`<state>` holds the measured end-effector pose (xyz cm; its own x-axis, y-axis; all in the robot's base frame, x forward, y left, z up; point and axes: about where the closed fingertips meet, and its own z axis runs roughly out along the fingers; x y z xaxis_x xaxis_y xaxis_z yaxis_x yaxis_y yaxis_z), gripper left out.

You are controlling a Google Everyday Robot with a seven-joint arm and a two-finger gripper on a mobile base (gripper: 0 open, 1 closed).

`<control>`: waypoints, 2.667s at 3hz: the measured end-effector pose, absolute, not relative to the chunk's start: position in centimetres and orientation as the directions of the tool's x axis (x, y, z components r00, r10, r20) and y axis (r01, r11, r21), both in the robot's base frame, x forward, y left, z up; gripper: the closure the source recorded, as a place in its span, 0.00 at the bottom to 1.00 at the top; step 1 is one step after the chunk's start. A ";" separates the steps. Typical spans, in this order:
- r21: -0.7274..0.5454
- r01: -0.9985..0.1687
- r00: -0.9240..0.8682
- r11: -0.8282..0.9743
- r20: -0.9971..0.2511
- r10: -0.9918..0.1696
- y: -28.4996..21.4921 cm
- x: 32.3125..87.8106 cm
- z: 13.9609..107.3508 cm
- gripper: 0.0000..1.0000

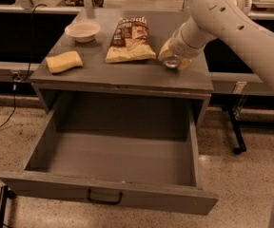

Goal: Place green can into top drawer

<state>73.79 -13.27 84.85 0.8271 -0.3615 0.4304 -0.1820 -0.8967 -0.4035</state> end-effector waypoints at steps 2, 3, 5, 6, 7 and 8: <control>-0.443 -0.066 0.839 -0.894 0.460 -0.290 -9.9 72.2 86.6 1.00; -0.422 -0.024 0.836 -0.906 0.488 -0.249 -8.6 71.2 87.5 1.00; -0.431 0.021 0.823 -0.902 0.519 -0.229 -7.8 69.9 89.7 1.00; -0.470 0.048 0.848 -0.881 0.486 -0.213 -7.4 70.0 88.7 1.00; -0.538 0.160 0.877 -0.827 0.462 -0.131 -5.2 66.4 88.5 1.00; -0.550 0.267 0.866 -0.792 0.497 -0.052 -3.1 64.9 89.6 1.00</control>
Offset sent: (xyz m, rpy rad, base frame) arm -0.0311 0.0521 0.0303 0.0215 -0.0756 0.1661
